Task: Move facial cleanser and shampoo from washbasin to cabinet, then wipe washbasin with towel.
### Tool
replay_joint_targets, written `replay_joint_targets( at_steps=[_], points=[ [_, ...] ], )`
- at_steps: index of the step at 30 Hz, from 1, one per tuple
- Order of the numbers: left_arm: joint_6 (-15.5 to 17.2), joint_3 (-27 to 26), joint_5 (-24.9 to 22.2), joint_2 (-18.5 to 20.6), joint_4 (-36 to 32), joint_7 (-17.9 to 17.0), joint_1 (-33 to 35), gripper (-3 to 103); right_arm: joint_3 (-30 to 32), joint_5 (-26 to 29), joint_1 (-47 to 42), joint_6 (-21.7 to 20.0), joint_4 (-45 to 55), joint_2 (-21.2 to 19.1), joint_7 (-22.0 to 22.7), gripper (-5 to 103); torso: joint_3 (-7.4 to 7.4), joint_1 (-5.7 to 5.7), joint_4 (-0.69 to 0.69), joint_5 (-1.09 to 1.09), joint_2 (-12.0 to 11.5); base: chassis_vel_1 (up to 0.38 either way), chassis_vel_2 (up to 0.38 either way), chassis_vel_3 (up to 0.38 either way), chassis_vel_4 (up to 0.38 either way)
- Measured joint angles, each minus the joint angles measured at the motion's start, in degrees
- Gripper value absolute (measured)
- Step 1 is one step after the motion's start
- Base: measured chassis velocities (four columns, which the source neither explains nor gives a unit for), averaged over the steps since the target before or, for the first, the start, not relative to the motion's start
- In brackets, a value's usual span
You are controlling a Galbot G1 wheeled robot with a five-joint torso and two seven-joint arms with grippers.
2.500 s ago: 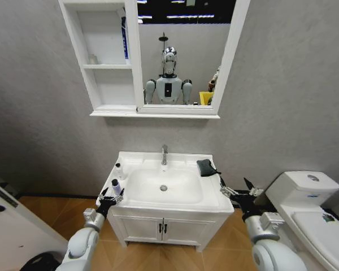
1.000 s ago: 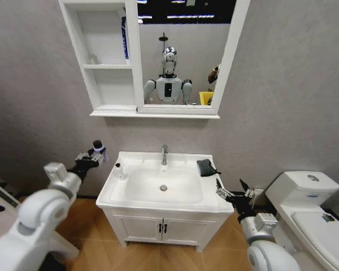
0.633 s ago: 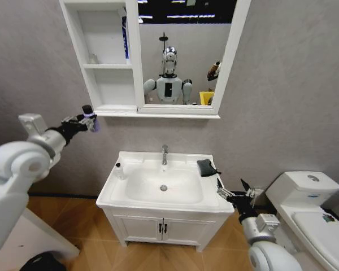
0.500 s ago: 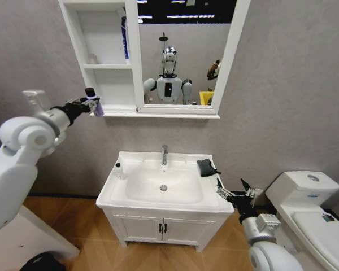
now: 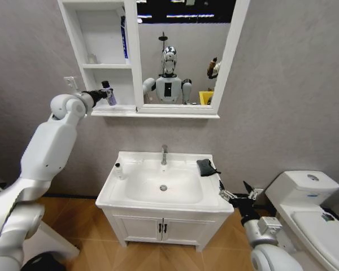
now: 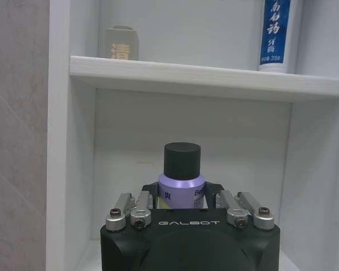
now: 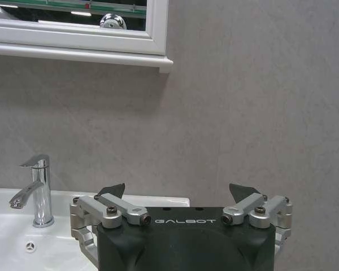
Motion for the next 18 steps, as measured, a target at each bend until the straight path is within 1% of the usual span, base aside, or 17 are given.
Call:
replay_joint_targets(
  at_steps=[2, 4, 5, 7, 8, 18],
  points=[
    [0.14, 0.15, 0.70, -0.37, 1.20, 0.20, -0.57, 43, -0.11, 0.00, 0.01, 0.05, -0.10, 0.02, 0.00, 100, 0.00, -0.01, 0.00, 0.01, 0.00, 0.000, 0.000, 0.000, 0.000],
    [-0.26, 0.27, 3.69, -1.58, 4.86, 0.83, -2.02, 43, -0.34, -0.10, 0.06, 0.34, -0.34, 0.00, -0.01, 100, -0.01, -0.02, 0.00, 0.00, 0.00, 0.000, 0.000, 0.000, 0.000],
    [-0.26, 0.27, 3.69, -1.58, 4.86, 0.83, -2.02, 43, -0.34, -0.10, 0.06, 0.34, -0.34, 0.00, -0.01, 100, -0.01, -0.02, 0.00, 0.00, 0.00, 0.000, 0.000, 0.000, 0.000],
    [-2.04, 0.23, 6.98, -2.68, 8.68, 1.63, -3.30, 43, -0.37, -0.35, 0.07, 0.64, -0.44, -0.23, -0.06, 100, 0.00, -0.02, -0.01, 0.00, 0.01, 0.000, 0.000, 0.000, 0.000],
    [-2.40, 0.15, 7.45, -2.95, 9.61, 1.63, -3.60, 43, -0.41, -0.37, 0.12, 0.67, -0.48, -0.35, -0.08, 100, 0.00, -0.02, -0.01, 0.00, 0.01, 0.000, 0.000, 0.000, 0.000],
    [-2.26, -0.02, 7.33, -3.34, 10.19, 1.09, -2.72, 43, -0.18, -0.01, -0.10, 0.94, -0.54, -0.55, -0.11, 100, -0.01, -0.02, -0.01, -0.01, 0.01, 0.000, 0.000, 0.000, 0.000]
  ],
)
